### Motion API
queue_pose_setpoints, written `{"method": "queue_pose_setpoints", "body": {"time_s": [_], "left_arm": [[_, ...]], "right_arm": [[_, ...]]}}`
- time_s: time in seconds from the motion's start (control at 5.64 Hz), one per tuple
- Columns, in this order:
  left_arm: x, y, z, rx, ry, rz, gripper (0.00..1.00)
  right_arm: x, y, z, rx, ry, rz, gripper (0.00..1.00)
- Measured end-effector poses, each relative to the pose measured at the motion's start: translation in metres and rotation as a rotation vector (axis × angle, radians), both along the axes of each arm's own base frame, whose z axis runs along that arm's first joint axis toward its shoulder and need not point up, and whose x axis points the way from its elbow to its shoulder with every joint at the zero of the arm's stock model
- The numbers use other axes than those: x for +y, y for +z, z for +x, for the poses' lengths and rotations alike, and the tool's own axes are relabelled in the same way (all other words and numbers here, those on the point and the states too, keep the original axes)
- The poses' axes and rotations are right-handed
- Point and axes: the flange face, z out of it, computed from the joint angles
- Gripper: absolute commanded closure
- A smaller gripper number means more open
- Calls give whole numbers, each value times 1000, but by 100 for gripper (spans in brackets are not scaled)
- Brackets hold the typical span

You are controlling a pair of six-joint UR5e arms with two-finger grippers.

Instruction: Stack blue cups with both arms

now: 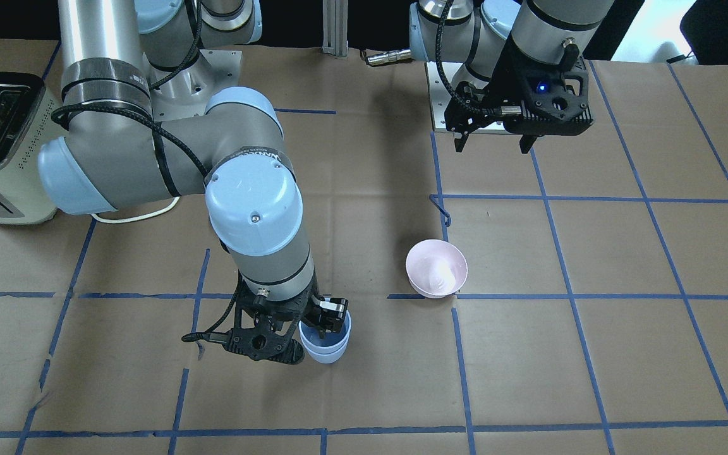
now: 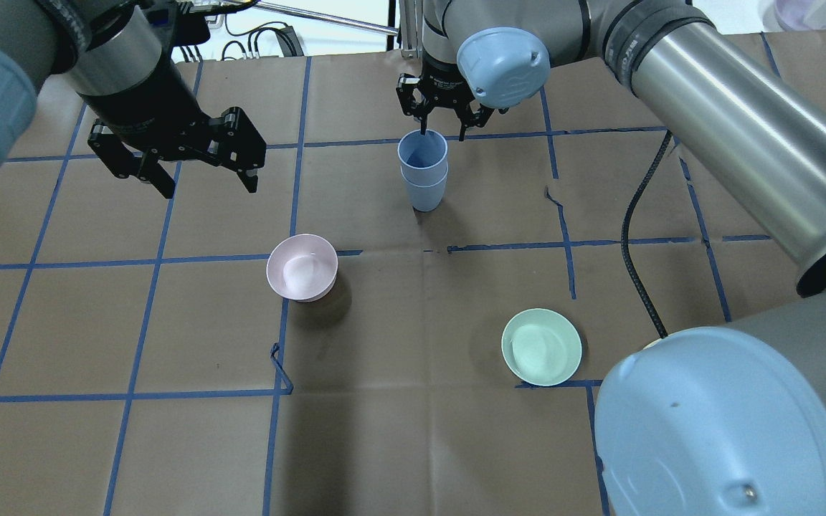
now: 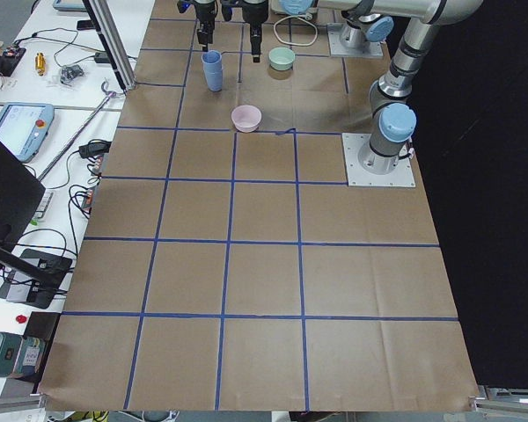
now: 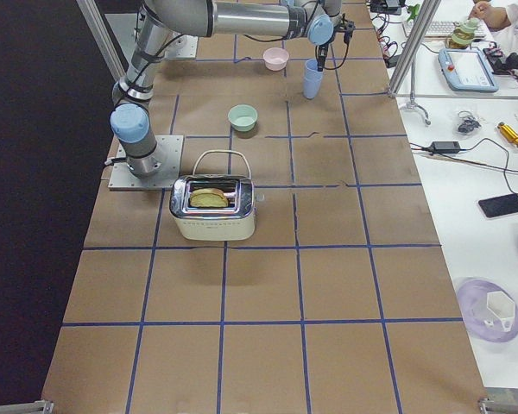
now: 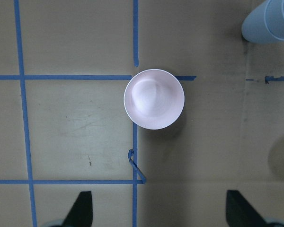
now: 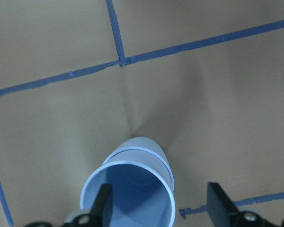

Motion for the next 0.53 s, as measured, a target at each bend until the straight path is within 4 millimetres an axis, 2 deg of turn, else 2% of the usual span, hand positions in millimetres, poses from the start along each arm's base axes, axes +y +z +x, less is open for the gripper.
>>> {"method": "queue_pose_setpoints", "body": {"time_s": [0.18,0.35,0.53], "left_arm": [[0,0,0,0,0,0,1],[0,0,0,1,0,1,1],[0,-1,0,1,0,1,1]], "right_arm": [[11,29,-13,9,4,25,0],[31,59,-42,32,28,78,0],[56,82,-86,60,56,121,0]]}}
